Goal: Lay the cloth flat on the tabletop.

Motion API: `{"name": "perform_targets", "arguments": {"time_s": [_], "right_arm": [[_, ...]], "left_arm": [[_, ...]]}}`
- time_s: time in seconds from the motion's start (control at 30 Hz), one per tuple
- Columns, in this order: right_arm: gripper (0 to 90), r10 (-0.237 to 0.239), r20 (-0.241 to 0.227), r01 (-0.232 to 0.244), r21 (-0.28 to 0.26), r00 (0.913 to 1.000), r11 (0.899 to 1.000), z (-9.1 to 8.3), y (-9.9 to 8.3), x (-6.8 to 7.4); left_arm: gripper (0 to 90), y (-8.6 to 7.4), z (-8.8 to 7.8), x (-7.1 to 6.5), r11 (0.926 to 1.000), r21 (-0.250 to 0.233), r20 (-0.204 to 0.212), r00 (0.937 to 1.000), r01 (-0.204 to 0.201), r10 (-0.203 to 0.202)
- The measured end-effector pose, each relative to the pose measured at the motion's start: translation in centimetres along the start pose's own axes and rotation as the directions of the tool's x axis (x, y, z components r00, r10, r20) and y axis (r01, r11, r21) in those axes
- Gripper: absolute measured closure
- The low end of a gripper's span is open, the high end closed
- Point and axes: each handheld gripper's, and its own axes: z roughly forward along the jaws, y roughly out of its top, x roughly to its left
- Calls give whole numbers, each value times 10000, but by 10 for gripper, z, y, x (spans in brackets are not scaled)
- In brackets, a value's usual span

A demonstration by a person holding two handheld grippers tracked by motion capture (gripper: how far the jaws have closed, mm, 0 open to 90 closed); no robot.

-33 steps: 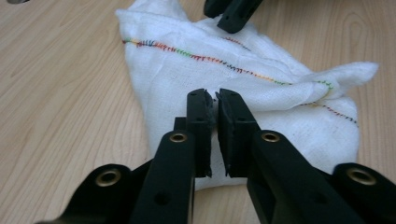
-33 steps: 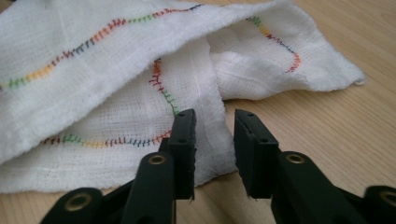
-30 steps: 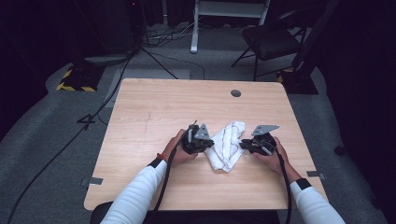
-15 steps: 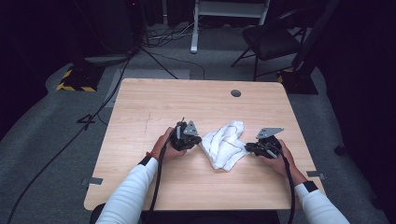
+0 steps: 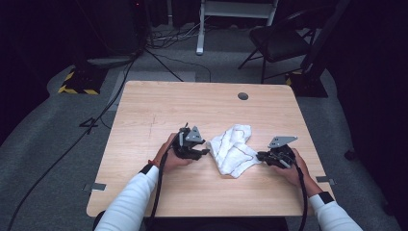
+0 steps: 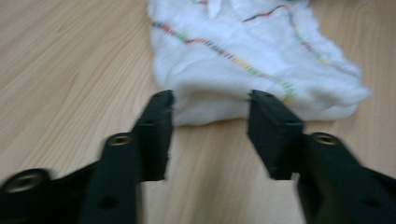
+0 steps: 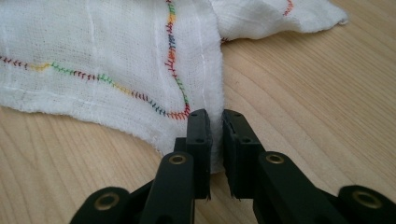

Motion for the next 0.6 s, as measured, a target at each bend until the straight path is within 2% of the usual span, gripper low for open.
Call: {"name": "perform_targets", "arguments": {"time_s": [0.03,0.13,0.3,0.37,0.47,0.53,0.6], "right_arm": [[807,10,12,-10,-3,10000,10000,0,0,0],[803,91,3,-91,-26,10000,10000,0,0,0],[804,41,23,-41,-10,10000,10000,0,0,0],[803,28,33,-28,-7,10000,10000,0,0,0],[804,-46,77,46,5,10000,10000,0,0,1],[803,-47,79,47,4,10000,10000,0,0,1],[804,-84,69,84,11,9999,10000,0,0,1]], "left_arm": [[330,4,1,-11,9996,-13,-72,9996,-278,278],[185,10,5,-24,9983,-8,-21,9983,-577,577],[161,14,19,-31,9971,121,369,9965,-752,747],[163,15,24,-32,9961,324,327,9962,-819,809],[273,14,34,-29,9933,655,313,9952,-948,929],[325,13,35,-28,9934,622,446,9946,-968,942],[439,11,34,-21,9938,585,574,9942,-940,907]]}}
